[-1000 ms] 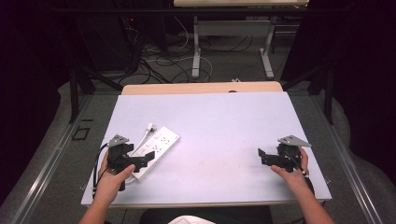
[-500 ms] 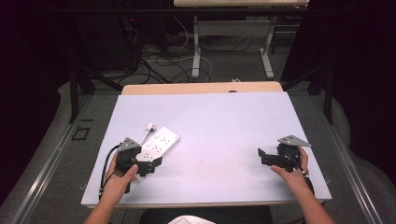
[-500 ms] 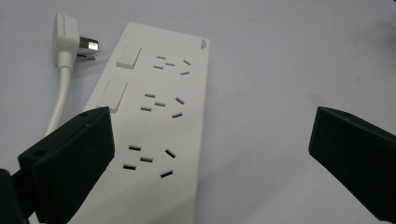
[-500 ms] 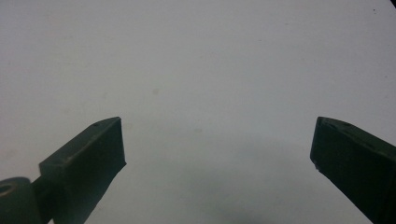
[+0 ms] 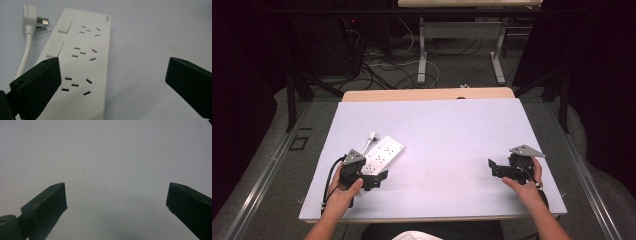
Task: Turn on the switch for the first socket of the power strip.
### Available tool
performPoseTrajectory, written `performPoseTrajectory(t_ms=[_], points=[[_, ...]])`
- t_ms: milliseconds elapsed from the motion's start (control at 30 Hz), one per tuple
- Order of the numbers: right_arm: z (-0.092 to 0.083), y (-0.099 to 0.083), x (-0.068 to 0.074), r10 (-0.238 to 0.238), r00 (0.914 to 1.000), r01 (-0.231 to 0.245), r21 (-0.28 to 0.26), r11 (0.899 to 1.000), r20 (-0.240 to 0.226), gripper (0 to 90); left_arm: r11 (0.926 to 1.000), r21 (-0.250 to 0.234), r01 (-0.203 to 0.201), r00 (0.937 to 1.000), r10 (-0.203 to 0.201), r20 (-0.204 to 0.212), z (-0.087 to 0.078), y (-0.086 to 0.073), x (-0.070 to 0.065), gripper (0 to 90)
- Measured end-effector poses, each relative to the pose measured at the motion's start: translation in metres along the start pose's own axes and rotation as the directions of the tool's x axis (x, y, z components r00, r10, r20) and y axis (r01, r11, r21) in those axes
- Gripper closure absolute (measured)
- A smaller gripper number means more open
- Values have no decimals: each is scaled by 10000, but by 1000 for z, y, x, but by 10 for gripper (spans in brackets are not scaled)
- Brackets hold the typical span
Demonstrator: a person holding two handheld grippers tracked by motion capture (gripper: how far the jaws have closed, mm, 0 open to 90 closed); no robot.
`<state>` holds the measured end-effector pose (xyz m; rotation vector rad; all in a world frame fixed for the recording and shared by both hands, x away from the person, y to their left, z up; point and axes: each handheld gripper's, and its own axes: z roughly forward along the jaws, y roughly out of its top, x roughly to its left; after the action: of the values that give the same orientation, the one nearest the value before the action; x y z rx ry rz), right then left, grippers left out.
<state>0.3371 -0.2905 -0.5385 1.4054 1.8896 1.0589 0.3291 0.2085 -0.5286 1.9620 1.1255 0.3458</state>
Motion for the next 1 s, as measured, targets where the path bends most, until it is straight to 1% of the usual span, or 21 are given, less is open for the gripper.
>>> performPoseTrajectory(t_ms=[33, 67, 133, 333, 367, 567, 667, 800, 833, 900, 933, 1000], points=[[0, 0, 0, -7, 10000, 7, 16, 10000, -8, 22, 10000, 51, -37, 10000, 37, 18, 0, 0, 1, 1], [0, 0, 0, -7, 10000, 7, 14, 10000, -12, 23, 9999, -39, 103, 9999, -103, 26, 0, 0, 0, 1], [0, 0, 0, -15, 10000, 15, -1, 10000, -9, 23, 9997, -128, 186, 9998, -186, 7, 1, -1, 0, 1], [0, 0, 0, 19, 10000, -19, 16, 10000, 29, 22, 9999, -72, 90, 10000, -90, -17, 1, -2, 2, 1], [0, 0, 0, 19, 10000, -19, -8, 10000, 4, 22, 9997, -97, 207, 9998, -207, 11, 1, -2, 2, 1], [0, 0, 0, -15, 10000, 15, 16, 10000, -9, 23, 9999, -53, 129, 9999, -130, -32, 1, -3, 3, 1], [0, 0, 0, -10, 10000, 10, 15, 10000, -14, 23, 9998, -147, 97, 9999, -98, -77, 2, -3, 2, 1], [0, 0, -1, 9, 10000, -9, 13, 10000, -29, 23, 9998, -149, 119, 9999, -120, -78, 3, -3, 2, 1], [0, 0, 0, 50, 10000, -50, 14, 10000, -15, 22, 9997, -143, 195, 9998, -196, -35, 3, -3, 2, 1], [1, 0, 0, 31, 10000, -31, 17, 10000, -14, 22, 9999, -69, 116, 9999, -117, -71, 3, -3, 2, 1], [1, 0, -1, 17, 10000, -17, 16, 10000, -9, 23, 9997, -132, 200, 9998, -201, -47, 4, -4, 1, 1], [1, 0, -1, 18, 10000, -18, 17, 10000, -4, 23, 9999, -55, 108, 9999, -109, -56, 3, -3, 2, 1]])
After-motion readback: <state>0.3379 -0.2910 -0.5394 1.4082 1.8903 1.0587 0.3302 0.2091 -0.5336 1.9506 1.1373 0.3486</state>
